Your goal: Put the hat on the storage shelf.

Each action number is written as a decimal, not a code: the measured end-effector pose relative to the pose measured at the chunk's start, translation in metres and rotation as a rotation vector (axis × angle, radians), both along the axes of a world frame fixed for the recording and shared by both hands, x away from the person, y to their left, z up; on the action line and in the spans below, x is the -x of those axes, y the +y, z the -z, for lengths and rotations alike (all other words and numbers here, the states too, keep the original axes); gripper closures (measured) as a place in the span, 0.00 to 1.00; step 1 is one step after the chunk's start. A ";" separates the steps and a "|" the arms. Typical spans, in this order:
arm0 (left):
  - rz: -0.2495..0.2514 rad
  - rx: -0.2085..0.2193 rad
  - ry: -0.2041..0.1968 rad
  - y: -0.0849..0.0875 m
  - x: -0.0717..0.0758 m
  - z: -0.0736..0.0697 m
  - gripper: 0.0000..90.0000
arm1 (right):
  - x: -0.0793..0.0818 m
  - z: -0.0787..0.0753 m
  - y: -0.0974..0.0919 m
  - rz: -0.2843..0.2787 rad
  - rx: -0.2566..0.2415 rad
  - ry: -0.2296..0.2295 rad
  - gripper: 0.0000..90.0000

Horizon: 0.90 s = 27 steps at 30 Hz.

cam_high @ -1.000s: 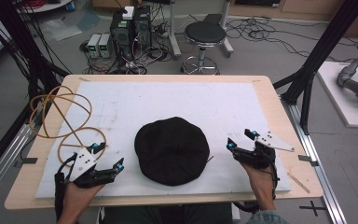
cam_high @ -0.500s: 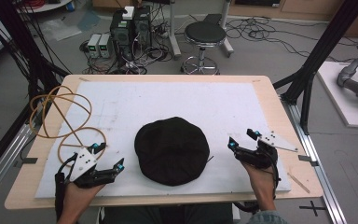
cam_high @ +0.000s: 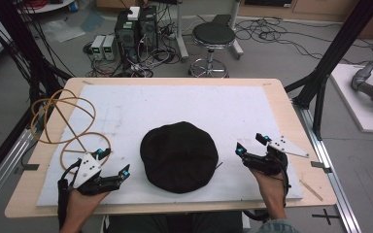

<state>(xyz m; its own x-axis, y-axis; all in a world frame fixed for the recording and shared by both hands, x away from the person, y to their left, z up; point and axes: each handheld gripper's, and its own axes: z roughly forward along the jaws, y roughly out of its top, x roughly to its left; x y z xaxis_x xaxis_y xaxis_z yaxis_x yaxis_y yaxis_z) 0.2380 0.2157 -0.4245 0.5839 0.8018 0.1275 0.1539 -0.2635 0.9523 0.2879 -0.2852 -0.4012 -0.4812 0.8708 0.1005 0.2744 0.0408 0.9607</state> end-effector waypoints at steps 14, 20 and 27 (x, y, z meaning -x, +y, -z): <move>0.000 -0.001 0.001 0.000 0.000 0.000 0.20 | 0.001 -0.002 0.048 -0.143 0.002 -0.002 0.17; 0.000 -0.001 0.000 0.000 0.000 0.000 0.20 | 0.001 0.001 0.070 -0.203 0.016 0.006 0.17; -0.003 0.001 0.002 0.000 0.000 0.000 0.20 | 0.001 0.005 0.093 -0.265 0.038 0.020 0.17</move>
<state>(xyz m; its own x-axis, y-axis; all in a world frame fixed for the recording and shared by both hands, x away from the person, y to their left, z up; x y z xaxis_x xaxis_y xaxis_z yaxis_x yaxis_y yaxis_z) 0.2380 0.2161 -0.4248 0.5820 0.8034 0.1257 0.1568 -0.2625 0.9521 0.2871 -0.1923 -0.4066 -0.6914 0.7178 0.0817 0.2683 0.1501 0.9516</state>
